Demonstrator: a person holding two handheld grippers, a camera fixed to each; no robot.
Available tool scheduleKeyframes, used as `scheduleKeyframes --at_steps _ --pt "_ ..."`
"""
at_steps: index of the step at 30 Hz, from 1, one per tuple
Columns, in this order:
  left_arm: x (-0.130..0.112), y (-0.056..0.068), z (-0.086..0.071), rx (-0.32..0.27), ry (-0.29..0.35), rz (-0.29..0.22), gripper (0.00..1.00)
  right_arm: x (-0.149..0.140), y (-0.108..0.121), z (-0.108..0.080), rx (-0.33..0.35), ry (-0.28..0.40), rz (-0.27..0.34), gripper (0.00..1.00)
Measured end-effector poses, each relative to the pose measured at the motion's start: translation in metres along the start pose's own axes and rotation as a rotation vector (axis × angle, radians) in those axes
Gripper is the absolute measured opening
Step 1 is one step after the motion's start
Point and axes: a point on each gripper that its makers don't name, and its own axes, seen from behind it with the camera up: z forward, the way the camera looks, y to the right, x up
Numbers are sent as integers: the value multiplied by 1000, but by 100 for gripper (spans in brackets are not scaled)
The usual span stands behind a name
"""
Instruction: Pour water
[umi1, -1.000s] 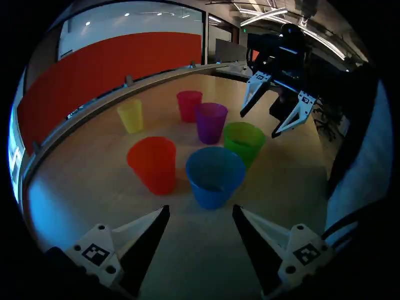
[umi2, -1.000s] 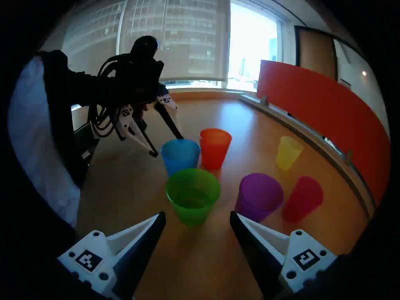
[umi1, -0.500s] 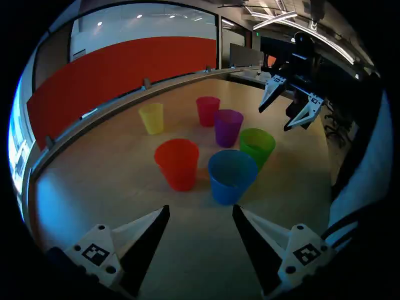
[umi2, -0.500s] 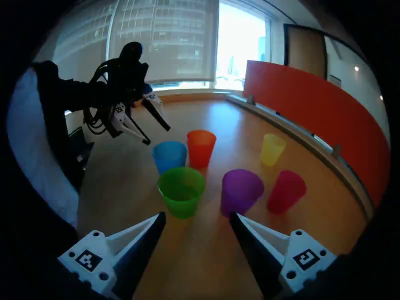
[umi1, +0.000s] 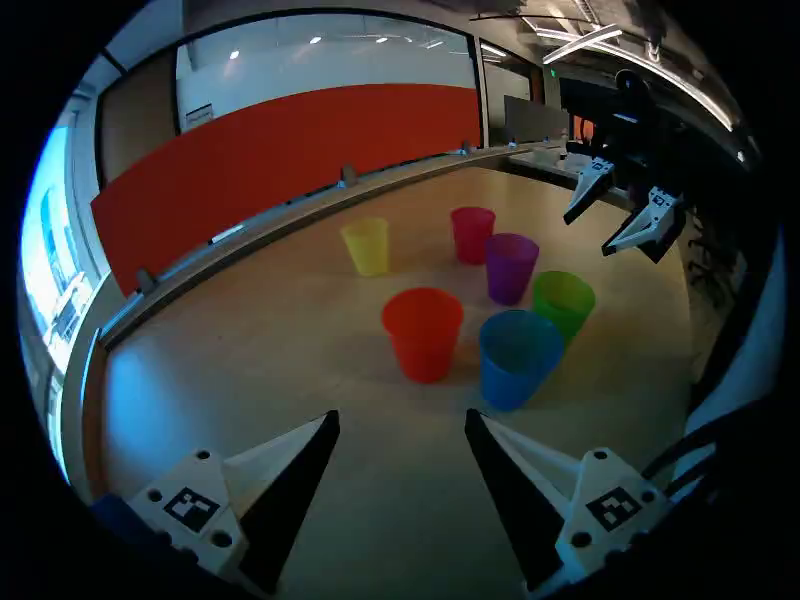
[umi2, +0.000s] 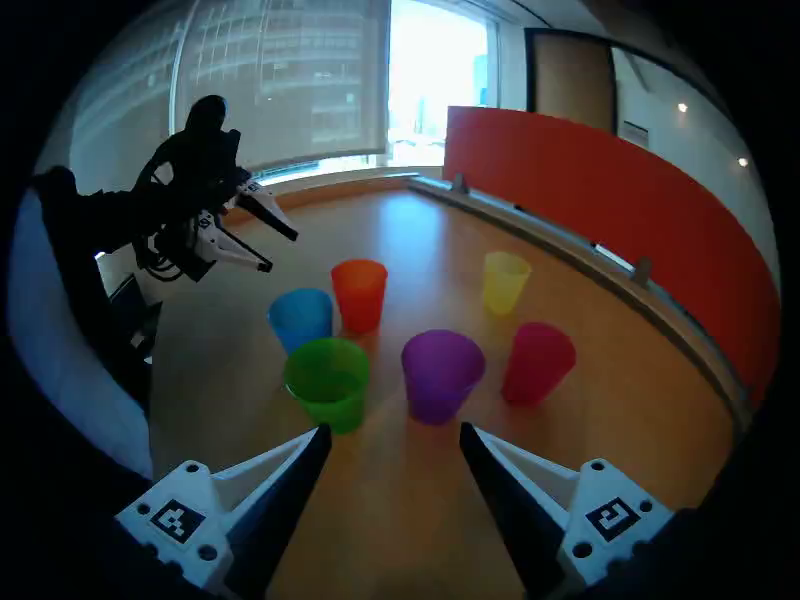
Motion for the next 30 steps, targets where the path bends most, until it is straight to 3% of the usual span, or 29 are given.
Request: scheduleKeyframes --at_steps 9,12,21,30 --pt "7 -24 -6 71 28 -41 93 7 10 -3 -50 8 56 100" --pt "11 -35 -9 109 51 -53 93 11 20 -6 -96 17 69 100" --pt "29 -75 -20 237 160 -129 93 31 66 -26 -303 93 138 100" --pt "47 -109 -42 379 308 -216 93 49 100 -49 -509 207 200 100"
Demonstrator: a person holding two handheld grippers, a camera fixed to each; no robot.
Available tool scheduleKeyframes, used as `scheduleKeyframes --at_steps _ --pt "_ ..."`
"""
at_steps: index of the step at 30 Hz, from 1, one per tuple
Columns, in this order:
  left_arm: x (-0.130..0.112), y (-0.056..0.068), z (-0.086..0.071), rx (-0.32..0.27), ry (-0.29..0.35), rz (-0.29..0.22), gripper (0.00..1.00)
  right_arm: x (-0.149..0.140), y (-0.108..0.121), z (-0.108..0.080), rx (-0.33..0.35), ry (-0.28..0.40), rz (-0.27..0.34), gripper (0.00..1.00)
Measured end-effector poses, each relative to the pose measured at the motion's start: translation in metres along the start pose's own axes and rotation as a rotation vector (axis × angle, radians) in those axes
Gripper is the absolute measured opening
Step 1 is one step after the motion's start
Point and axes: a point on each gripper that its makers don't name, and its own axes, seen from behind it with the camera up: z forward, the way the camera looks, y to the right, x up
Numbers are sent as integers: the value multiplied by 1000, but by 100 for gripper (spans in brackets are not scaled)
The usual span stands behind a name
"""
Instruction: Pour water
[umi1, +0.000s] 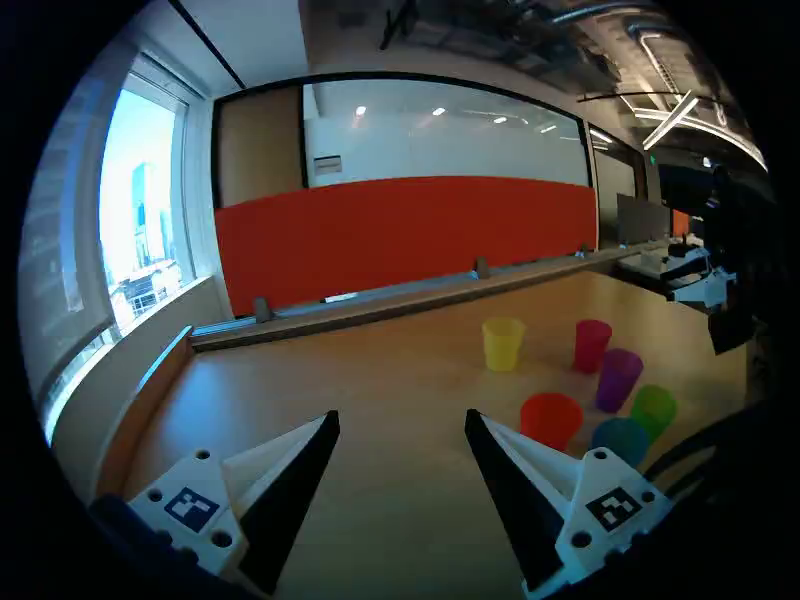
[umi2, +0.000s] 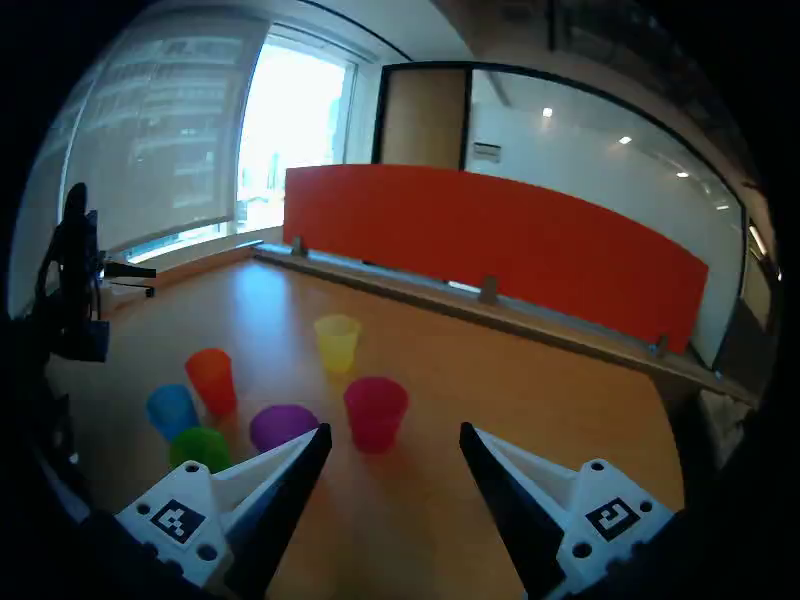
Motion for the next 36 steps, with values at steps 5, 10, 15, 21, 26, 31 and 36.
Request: scheduleKeyframes --at_steps 5,10,15,21,26,31,36 --pt "16 -9 -8 64 83 -53 94 9 12 -2 -93 64 22 100" --pt "25 -12 -15 111 152 -119 93 20 26 -7 -183 137 50 100" --pt "24 -12 -19 138 191 -164 94 27 40 -16 -262 217 99 100" --pt "15 -6 -17 175 220 -167 93 26 52 -24 -322 291 164 100" --pt "5 1 -12 184 226 -189 93 24 57 -28 -361 339 181 100" --pt "2 1 -10 203 238 -180 93 22 62 -32 -394 369 182 100" --pt "-3 1 -8 224 241 -152 93 19 67 -34 -418 387 179 100"
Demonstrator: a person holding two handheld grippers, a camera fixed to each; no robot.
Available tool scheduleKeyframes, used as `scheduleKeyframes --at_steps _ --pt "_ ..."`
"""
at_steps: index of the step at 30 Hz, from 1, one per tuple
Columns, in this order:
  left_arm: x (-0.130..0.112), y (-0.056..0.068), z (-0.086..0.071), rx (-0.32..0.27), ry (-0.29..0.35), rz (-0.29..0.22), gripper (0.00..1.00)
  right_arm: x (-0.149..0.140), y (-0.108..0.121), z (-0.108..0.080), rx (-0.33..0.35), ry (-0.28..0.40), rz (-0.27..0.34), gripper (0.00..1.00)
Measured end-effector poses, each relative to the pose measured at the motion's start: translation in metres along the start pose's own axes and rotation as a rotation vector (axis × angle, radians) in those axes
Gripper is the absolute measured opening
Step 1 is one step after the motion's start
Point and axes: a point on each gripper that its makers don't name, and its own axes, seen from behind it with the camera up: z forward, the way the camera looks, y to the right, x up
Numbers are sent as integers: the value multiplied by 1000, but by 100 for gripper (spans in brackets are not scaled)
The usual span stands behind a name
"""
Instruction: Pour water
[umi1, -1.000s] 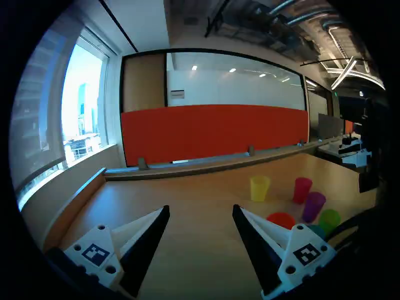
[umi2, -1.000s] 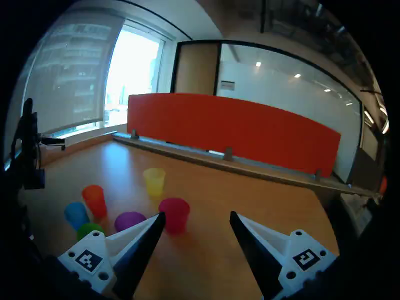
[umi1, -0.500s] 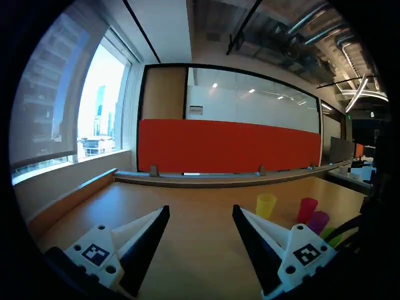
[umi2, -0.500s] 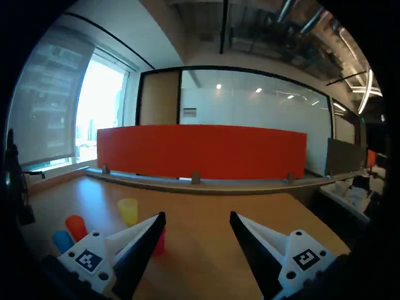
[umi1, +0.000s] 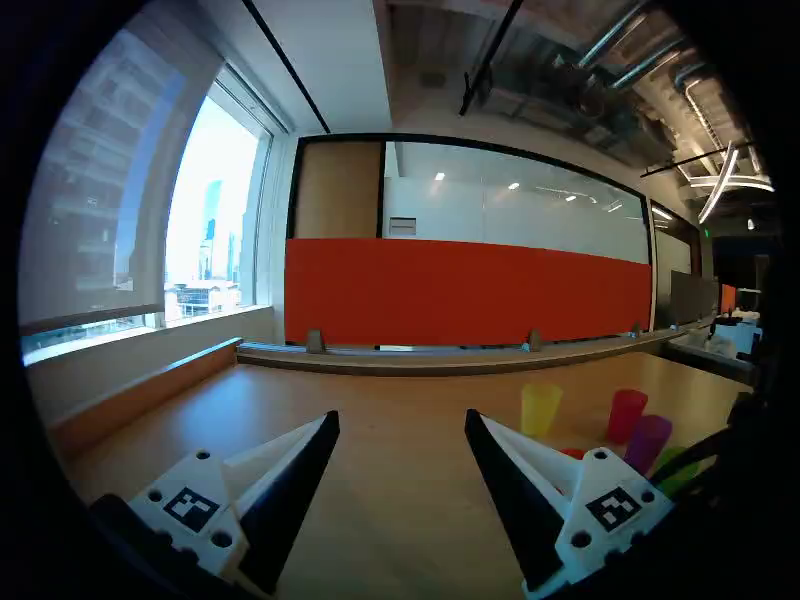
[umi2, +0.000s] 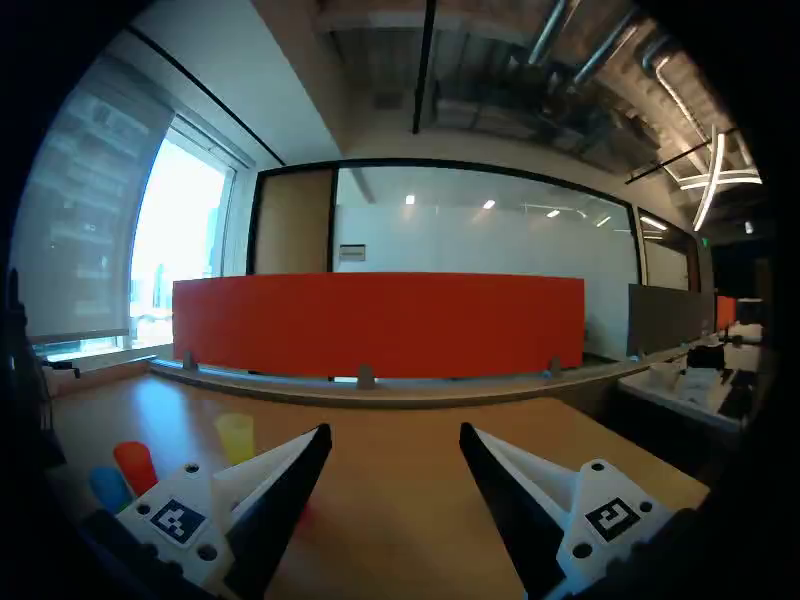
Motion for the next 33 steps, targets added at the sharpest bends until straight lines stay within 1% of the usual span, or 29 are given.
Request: scheduleKeyframes --at_steps 3,6,9,12,15,18,24,30,33 --pt "-3 0 1 7 5 14 93 -1 6 0 -19 9 16 100" --pt "-3 -2 0 21 15 25 93 -6 9 -1 -26 7 45 99" --pt "-4 -2 -1 31 29 42 93 -13 12 -1 -21 -9 72 99" --pt "-7 -2 0 42 36 69 93 -16 16 -2 -30 -17 92 99" --pt "-11 -2 1 54 39 91 93 -14 20 -3 -41 -12 103 99" --pt "-16 -2 1 59 40 99 93 -14 24 -3 -51 -12 102 99" --pt "-21 -2 2 64 52 85 93 -11 26 -1 -68 -18 83 99" --pt "-26 -1 1 68 58 79 93 -11 20 1 -64 -24 93 99" --pt "-28 0 0 70 60 65 93 -12 18 3 -61 -29 95 99"
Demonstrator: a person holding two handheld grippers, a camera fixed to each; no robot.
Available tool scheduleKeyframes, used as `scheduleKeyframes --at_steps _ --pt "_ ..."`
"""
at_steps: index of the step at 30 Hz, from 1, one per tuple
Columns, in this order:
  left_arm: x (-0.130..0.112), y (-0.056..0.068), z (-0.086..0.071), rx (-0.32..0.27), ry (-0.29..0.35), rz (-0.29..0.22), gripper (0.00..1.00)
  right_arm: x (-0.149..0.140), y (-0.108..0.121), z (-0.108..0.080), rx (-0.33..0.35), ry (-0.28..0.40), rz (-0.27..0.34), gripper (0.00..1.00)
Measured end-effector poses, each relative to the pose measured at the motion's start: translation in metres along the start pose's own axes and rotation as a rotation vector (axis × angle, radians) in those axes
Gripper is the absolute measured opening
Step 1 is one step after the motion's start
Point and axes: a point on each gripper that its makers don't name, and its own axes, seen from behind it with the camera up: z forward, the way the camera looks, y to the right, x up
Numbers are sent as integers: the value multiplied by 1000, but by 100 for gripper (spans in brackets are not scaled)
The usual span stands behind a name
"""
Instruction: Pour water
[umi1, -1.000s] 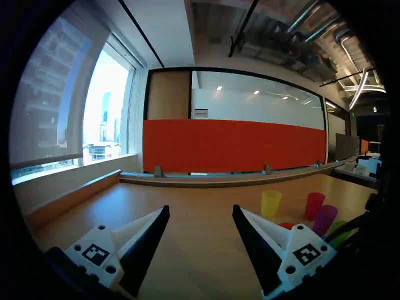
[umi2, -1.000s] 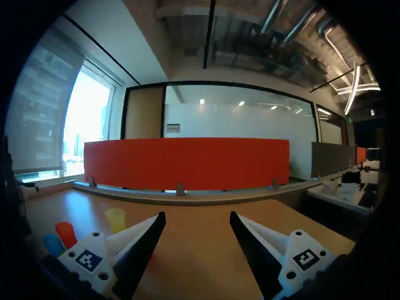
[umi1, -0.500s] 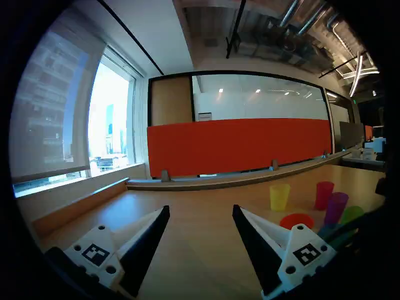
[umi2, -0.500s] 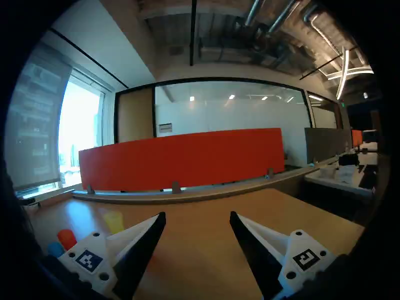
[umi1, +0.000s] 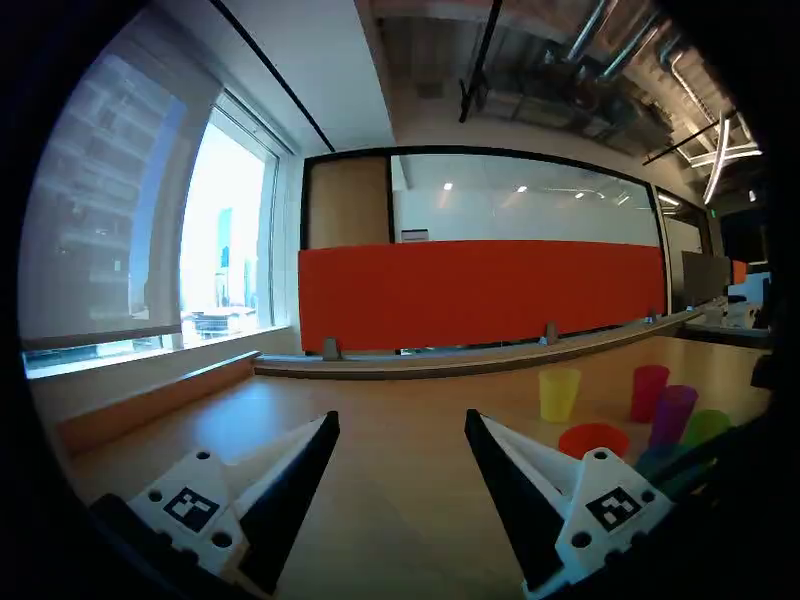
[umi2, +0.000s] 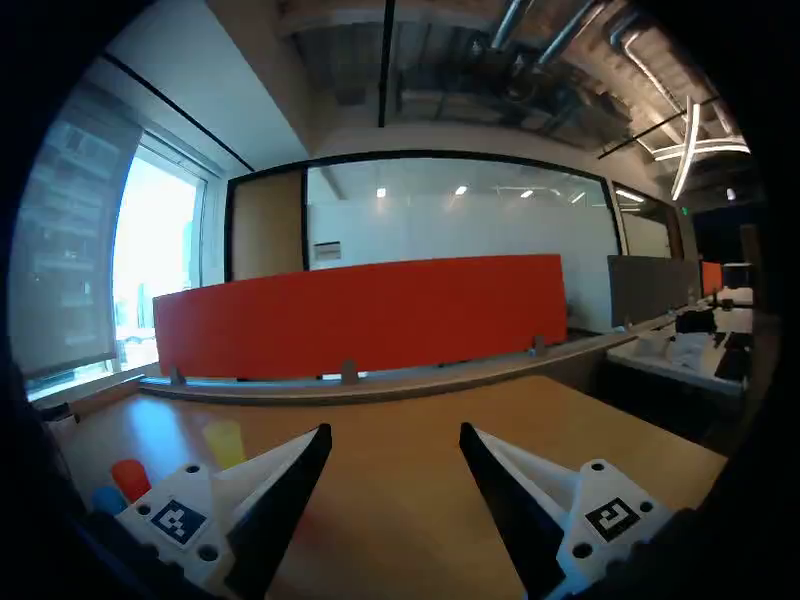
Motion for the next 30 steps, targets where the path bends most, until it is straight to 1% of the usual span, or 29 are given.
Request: scheduleKeyframes --at_steps 3,16,30 --pt "-1 1 -1 1 3 -17 93 -1 -1 1 0 -2 -4 99" --pt "-5 7 -1 -7 -3 -34 93 -4 -3 1 3 -7 -9 99" --pt "-10 10 2 -19 -24 -34 93 -1 -1 -2 7 1 -2 99"
